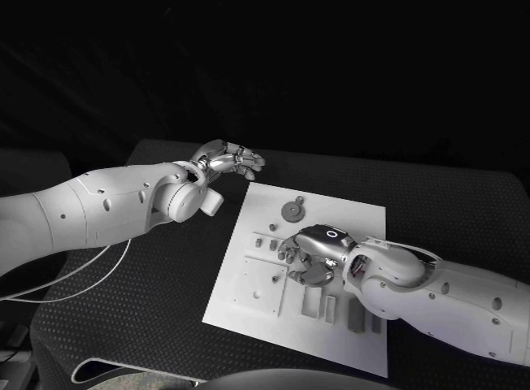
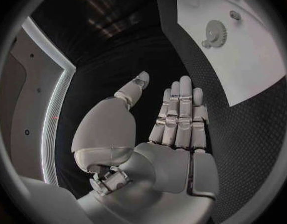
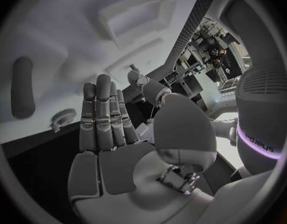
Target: Assemble the parts on the task board
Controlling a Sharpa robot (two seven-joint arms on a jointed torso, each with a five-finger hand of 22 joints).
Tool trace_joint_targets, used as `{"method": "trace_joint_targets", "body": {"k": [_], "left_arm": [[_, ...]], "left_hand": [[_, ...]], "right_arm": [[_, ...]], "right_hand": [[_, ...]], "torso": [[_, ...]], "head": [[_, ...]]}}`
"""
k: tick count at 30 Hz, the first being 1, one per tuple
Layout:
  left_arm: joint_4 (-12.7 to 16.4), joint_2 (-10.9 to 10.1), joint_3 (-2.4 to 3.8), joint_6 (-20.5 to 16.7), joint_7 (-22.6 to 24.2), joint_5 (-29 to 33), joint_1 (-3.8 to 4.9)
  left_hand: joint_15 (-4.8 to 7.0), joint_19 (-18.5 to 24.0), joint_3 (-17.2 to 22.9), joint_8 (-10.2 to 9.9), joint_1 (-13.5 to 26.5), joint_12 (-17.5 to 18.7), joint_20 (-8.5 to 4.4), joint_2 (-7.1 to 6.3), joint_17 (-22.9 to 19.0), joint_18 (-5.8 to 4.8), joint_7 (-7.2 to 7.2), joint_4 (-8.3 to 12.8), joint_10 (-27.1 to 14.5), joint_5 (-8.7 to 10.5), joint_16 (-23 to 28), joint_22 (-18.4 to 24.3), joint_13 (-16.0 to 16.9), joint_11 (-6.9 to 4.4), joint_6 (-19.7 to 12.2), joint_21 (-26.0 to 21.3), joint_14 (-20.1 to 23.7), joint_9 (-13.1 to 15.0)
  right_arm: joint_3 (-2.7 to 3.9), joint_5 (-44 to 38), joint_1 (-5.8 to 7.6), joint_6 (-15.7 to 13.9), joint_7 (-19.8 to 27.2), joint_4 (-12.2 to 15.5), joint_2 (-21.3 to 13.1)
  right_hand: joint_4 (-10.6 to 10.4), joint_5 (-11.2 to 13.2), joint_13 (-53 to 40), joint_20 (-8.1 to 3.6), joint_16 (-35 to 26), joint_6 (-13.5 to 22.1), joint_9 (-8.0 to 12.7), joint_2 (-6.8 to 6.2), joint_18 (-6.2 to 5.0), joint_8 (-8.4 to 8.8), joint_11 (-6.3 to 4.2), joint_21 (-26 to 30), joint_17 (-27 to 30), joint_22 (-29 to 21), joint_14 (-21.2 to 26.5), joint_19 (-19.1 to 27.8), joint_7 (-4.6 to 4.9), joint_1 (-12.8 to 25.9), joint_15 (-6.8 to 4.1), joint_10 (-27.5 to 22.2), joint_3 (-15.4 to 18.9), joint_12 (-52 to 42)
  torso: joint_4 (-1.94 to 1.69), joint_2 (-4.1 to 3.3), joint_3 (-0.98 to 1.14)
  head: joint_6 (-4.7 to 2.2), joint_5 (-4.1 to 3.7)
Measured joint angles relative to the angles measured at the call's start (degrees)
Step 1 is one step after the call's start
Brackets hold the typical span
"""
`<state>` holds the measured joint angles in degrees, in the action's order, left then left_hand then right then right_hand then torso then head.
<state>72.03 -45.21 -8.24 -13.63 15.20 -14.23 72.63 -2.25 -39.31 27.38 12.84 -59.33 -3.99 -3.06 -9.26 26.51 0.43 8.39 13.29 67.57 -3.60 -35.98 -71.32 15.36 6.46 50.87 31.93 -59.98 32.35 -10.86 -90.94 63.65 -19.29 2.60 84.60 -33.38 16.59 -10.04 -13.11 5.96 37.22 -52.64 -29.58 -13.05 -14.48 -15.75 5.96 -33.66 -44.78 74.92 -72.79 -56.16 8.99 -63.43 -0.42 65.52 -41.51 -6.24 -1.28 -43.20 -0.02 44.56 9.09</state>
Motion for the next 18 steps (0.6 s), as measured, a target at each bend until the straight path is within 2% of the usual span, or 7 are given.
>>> {"method": "trace_joint_targets", "body": {"k": [4,7,11,15,18], "left_arm": [[-0.33,0.03,0.00,0.02,0.00,0.00,0.00],[-0.75,0.17,-0.01,0.04,0.00,0.00,0.00],[-1.00,0.29,-0.01,0.09,0.01,0.01,0.00],[-1.25,0.40,-0.01,0.14,0.02,0.01,0.00],[-1.42,0.48,-0.01,0.19,0.04,0.01,0.00]], "left_hand": [[0.00,0.00,0.00,0.20,0.00,0.00,0.00,0.00,0.06,0.00,0.00,0.00,0.00,0.00,0.00,-0.05,0.00,0.00,0.00,0.00,0.00,0.00],[0.00,0.00,0.00,0.20,0.00,0.00,0.00,0.00,0.06,0.00,0.00,0.00,0.00,0.00,0.00,-0.05,0.00,0.00,0.00,0.00,0.00,0.00],[0.00,0.00,0.00,0.20,0.00,0.00,0.00,0.00,0.06,0.00,0.00,0.00,0.00,0.00,0.00,-0.04,-0.05,0.00,0.00,-0.10,0.00,0.00],[0.00,0.00,0.00,0.20,0.00,0.00,0.00,0.00,0.12,0.00,0.00,0.00,0.00,0.00,0.00,-0.04,-0.05,0.00,0.00,-0.22,0.00,0.00],[0.00,0.00,0.00,0.20,0.00,0.00,0.00,0.00,0.12,0.00,0.00,0.00,0.00,0.00,0.00,-0.04,-0.05,0.00,0.00,-0.22,0.00,0.00]], "right_arm": [[1.35,3.83,1.54,-0.09,0.30,1.98,-2.05],[2.51,6.23,2.21,0.12,0.52,3.24,-3.76],[3.35,9.26,3.87,0.95,0.68,4.40,-6.65],[3.52,10.90,5.29,2.63,0.69,4.97,-9.58],[3.53,11.15,5.52,4.37,0.44,5.08,-11.34]], "right_hand": [[-0.01,-0.40,0.41,-1.00,2.95,-0.39,0.12,0.00,0.29,0.00,-0.34,-2.21,-1.47,0.00,-1.31,-1.61,0.05,0.00,-0.46,0.74,1.44,0.00],[0.09,-1.68,0.78,-1.84,6.11,-0.41,0.23,0.48,0.70,0.00,-0.34,-4.53,-3.03,0.00,-1.77,-2.47,0.04,0.48,-0.51,0.74,2.96,0.00],[0.09,-2.23,1.23,-2.51,9.76,-0.42,0.32,0.77,0.96,0.00,-0.55,-7.44,-4.53,0.00,-2.06,-3.33,0.04,0.77,-0.79,0.95,4.20,0.00],[0.09,-2.61,1.58,-3.22,13.06,-0.42,0.32,1.00,1.22,0.00,-0.75,-10.18,-5.54,0.03,-2.20,-4.23,0.04,1.00,-0.90,1.15,5.14,0.00],[0.10,-3.26,1.83,-3.61,14.81,-0.43,0.32,1.22,1.26,0.00,-0.79,-11.68,-5.94,0.03,-2.74,-4.64,0.03,1.22,-0.90,1.19,6.11,0.00]], "torso": [[0.01,0.01,0.04],[0.08,0.06,0.04],[0.15,0.15,0.04],[0.24,0.21,0.04],[0.31,0.25,0.08]], "head": [[-0.43,-0.42],[-0.78,-0.83],[-1.22,-1.44],[-1.52,-1.96],[-1.69,-2.24]]}}
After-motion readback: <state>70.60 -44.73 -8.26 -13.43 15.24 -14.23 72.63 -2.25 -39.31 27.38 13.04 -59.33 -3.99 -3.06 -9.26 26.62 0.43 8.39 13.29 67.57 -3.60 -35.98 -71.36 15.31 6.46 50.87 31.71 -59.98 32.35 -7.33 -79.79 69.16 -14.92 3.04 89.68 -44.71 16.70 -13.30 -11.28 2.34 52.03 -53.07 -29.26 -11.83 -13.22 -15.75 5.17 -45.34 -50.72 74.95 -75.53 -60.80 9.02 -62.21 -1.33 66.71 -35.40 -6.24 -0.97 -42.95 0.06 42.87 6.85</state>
